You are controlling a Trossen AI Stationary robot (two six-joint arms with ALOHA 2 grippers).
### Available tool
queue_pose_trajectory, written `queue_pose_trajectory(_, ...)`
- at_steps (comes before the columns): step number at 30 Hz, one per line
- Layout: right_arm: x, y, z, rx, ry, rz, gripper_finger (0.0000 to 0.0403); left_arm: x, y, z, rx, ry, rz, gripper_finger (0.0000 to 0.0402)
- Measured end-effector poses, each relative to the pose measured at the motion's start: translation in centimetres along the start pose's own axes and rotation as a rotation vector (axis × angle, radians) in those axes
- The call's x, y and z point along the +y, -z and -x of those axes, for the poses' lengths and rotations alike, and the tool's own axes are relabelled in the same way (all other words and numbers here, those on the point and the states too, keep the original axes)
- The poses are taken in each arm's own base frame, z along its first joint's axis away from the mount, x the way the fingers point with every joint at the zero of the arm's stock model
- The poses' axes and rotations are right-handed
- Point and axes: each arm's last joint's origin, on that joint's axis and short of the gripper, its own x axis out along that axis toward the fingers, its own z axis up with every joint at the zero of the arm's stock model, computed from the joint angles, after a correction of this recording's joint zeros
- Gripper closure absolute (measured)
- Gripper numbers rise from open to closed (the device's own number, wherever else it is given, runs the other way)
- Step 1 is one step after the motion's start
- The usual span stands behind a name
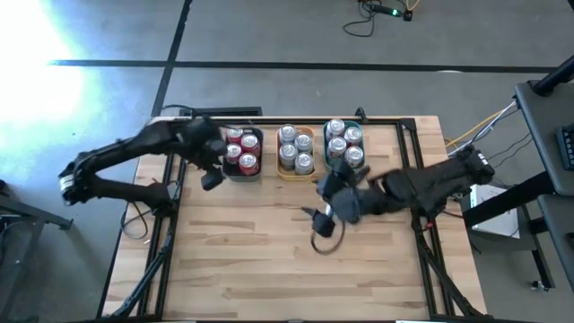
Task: Sort soda cans
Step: Return to Home Position
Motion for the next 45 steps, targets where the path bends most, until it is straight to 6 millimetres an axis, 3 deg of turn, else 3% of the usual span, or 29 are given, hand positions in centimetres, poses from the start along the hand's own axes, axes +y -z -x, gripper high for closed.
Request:
queue_pose_trajectory(7, -3.2, -3.2, -3.1, -0.105, -0.131, 0.064, 0.0028, -1.0, 1.2, 5.2, -0.407, 0.081, 0.081, 0.0165)
queue_pose_trajectory(12, -5.3, -4.1, -4.1, -0.148, -0.216, 0.107, 0.0074, -1.4, 3.0, 7.6, -0.526, 0.085, 0.082, 0.0172)
queue_pose_trajectory(15, -6.7, -4.6, -2.8, -0.180, -0.216, 0.135, 0.0121, -1.5, 3.8, 8.6, -0.574, 0.048, 0.061, 0.0172)
queue_pose_trajectory(20, -8.4, -4.7, 1.4, -0.271, -0.276, 0.190, 0.0210, -1.7, 5.2, 9.6, -0.580, 0.024, 0.005, 0.0172)
queue_pose_trajectory(25, -10.1, -1.9, 4.4, -0.340, -0.298, 0.174, 0.0304, -1.9, 6.5, 10.6, -0.643, 0.051, -0.008, 0.0172)
queue_pose_trajectory(30, -12.0, 2.1, 6.6, -0.519, -0.367, 0.078, 0.0383, -2.0, 6.9, 10.6, -0.856, 0.045, -0.109, 0.0172)
queue_pose_trajectory(34, -13.8, 6.0, 7.5, -0.545, -0.247, -0.054, 0.0385, -1.8, 7.4, 9.4, -0.971, 0.031, -0.163, 0.0172)
queue_pose_trajectory(38, -15.7, 9.8, 8.4, -0.457, -0.077, -0.111, 0.0381, -1.5, 8.1, 7.3, -0.979, 0.070, -0.186, 0.0172)
queue_pose_trajectory(42, -17.7, 13.5, 11.1, -0.382, -0.068, -0.206, 0.0381, -1.3, 9.3, 5.7, -0.931, 0.102, -0.153, 0.0172)
queue_pose_trajectory(45, -18.5, 14.9, 12.0, -0.348, -0.052, -0.309, 0.0380, -1.2, 9.8, 4.9, -0.913, 0.138, -0.076, 0.0172)
